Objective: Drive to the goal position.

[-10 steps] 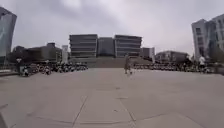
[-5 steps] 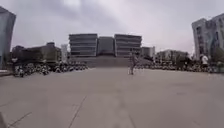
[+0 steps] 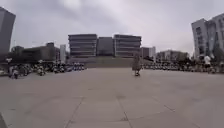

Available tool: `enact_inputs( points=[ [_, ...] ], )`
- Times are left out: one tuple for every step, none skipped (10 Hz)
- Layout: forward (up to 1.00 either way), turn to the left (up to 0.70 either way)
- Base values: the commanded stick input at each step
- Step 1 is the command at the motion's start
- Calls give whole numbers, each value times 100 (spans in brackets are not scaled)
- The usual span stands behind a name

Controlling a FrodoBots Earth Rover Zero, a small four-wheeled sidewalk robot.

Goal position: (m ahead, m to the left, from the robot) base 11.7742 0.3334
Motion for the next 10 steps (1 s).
enact_inputs(
  points=[
    [70, 1],
    [70, 1],
    [70, 1],
    [70, 1],
    [70, 1],
    [70, 1],
    [70, 1],
    [70, 1],
    [70, 1],
    [70, 1]
  ],
)
